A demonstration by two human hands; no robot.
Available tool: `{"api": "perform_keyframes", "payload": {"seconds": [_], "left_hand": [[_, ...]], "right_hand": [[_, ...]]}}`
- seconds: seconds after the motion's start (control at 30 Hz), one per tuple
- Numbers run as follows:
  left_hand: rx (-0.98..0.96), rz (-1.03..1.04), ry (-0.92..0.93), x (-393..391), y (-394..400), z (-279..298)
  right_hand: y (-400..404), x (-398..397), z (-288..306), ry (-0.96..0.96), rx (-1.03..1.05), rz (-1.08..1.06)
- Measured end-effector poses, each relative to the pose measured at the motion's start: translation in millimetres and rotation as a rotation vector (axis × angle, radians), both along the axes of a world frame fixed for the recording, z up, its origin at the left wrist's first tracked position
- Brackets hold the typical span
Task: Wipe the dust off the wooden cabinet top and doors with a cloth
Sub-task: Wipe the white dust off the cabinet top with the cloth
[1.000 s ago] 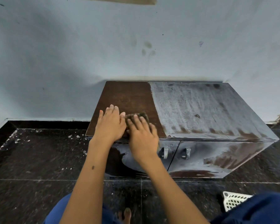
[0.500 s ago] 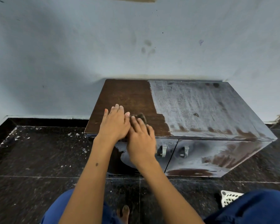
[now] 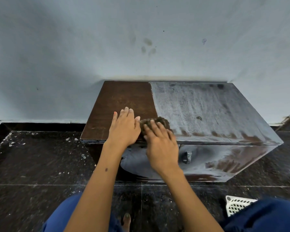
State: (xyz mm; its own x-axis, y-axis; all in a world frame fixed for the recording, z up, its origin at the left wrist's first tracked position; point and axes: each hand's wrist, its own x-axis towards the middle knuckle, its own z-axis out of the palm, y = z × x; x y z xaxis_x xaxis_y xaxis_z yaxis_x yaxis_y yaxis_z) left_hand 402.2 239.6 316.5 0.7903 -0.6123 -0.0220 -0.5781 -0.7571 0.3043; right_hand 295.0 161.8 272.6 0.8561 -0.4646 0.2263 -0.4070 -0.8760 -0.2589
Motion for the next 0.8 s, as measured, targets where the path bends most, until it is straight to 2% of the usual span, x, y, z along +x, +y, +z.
{"api": "perform_keyframes", "payload": {"seconds": [0.1,0.33,0.5,0.8], "left_hand": [[0.004,-0.005,-0.016,1,-5,-1],[0.029,-0.045,-0.024,-5,-19,-6],[0.046,-0.034,-0.059,1,-23,-9],[0.121,-0.056,-0.060,21,-42,-3]], "right_hand": [[-29,-11,1,0.018,0.008,-0.168],[-47,4,16,0.094,0.042,-0.006],[-36,-25,6,0.098,0.004,-0.052],[-90,107,21,0.166,0.117,0.006]]}}
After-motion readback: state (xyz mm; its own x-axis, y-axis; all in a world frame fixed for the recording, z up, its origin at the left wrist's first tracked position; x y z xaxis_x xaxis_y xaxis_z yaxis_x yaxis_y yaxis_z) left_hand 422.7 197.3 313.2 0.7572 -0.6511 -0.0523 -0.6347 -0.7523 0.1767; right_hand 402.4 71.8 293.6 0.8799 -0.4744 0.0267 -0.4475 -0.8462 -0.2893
